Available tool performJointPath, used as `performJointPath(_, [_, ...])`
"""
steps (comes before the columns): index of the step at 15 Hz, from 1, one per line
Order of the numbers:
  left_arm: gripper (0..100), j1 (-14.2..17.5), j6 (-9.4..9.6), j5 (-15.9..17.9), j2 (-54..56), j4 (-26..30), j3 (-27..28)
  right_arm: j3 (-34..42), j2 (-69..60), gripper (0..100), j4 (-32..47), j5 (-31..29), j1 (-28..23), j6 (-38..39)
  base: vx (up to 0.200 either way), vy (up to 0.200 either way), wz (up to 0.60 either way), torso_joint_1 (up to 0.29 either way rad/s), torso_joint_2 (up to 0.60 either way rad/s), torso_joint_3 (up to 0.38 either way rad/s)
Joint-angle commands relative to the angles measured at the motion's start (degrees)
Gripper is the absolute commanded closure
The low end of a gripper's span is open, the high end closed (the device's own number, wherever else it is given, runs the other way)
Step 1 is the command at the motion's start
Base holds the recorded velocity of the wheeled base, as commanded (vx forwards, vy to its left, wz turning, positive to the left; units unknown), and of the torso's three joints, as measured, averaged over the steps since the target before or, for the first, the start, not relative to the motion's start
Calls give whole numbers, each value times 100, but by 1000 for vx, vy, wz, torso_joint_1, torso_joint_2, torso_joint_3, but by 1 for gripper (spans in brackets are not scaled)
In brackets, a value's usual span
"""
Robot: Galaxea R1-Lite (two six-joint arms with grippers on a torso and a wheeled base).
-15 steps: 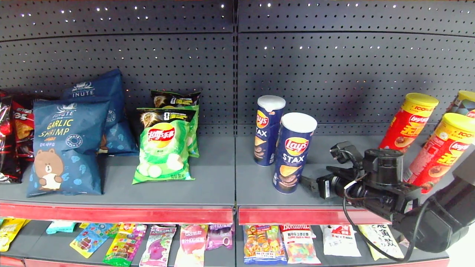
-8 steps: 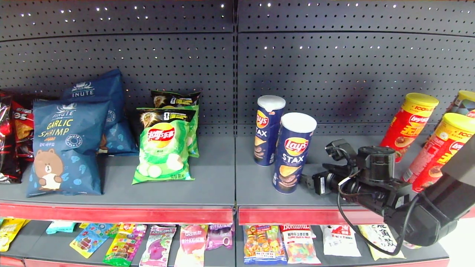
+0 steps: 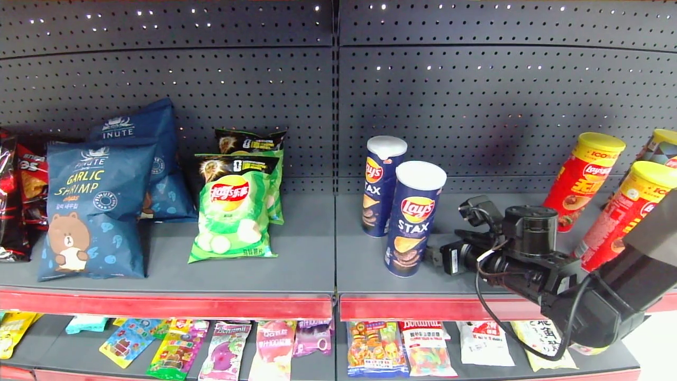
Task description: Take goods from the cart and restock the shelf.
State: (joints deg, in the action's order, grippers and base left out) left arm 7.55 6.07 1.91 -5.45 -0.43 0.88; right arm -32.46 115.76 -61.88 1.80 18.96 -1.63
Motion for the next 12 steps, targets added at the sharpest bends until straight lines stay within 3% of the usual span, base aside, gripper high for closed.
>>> performJointPath(1, [0,1,-1,2,-9,-1,0,-23,-10,0,0,-5,64,-4,0,0,0,0,0,0])
performJointPath(12, [0,1,-1,2,-9,-1,0,-67,34,0,-8,-40,266,5,0,0,0,0,0,0])
